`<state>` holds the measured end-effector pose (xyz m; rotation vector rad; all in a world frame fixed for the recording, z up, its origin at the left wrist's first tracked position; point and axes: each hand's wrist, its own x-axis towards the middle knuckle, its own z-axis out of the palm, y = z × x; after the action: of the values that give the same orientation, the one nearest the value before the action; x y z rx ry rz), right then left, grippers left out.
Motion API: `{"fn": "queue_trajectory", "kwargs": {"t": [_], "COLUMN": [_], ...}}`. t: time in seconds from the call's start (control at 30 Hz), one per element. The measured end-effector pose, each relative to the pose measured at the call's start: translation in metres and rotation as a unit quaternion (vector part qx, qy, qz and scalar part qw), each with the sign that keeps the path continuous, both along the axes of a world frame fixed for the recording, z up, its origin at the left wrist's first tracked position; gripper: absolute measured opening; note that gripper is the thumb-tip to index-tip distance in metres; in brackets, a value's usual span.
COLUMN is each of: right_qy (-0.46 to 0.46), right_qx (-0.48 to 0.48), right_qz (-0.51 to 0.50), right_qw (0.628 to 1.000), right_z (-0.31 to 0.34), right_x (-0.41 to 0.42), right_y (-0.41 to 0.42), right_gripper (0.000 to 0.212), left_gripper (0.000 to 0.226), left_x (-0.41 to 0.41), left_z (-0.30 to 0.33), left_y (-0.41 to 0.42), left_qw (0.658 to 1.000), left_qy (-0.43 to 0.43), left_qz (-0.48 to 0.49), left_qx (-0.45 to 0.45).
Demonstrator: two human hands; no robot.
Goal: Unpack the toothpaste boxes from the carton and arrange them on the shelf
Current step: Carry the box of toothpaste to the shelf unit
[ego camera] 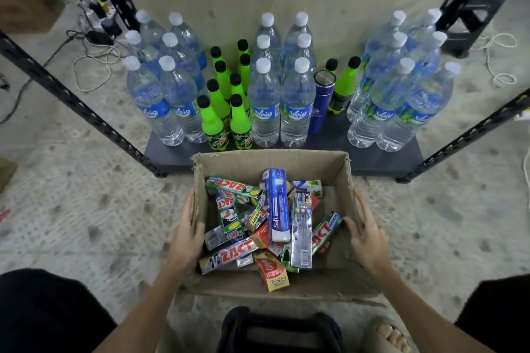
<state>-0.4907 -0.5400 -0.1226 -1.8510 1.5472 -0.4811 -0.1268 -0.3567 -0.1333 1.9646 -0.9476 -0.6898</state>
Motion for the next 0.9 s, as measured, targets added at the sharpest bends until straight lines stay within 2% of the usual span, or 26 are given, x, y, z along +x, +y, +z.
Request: {"fn": "queue_trajectory", "kwargs": {"t": [0.17,0.33,0.53,0.73,0.9], "right_qy": [-0.016,-0.015,-0.009,-0.008,-0.002], "right_qx": [0.002,-0.042,-0.037,-0.019,-0.032], "right_qz": [-0.03,-0.061,-0.022,0.0,-0.02], "right_qw": [0.999,0.997,0.999,1.0,0.999], "right_z": [0.003,0.001,0.003,0.021,0.007], "right_x": [-0.013,-0.022,-0.024,-0.011,-0.001], "right_y": [0.004,0.011,0.008,-0.009,-0.015], "right_gripper": [0.065,0.07,0.071,0.064,0.063], "left_gripper": [0.087,0.079,0.08,0.085,0.082], "left_x": [-0.004,-0.005,0.007,0.01,0.007], "left_z": [0.007,0.011,0.011,0.004,0.005], "left_y": [0.002,-0.003,-0.007,-0.01,-0.017], "left_qw": [0.999,0.997,0.998,0.996,0.996], "left_qy": [-0.032,-0.048,-0.032,-0.016,-0.061], "left_qz": [-0.004,-0.058,-0.045,-0.002,-0.016], "left_qx": [0.012,-0.02,0.006,0.085,0.064]}}
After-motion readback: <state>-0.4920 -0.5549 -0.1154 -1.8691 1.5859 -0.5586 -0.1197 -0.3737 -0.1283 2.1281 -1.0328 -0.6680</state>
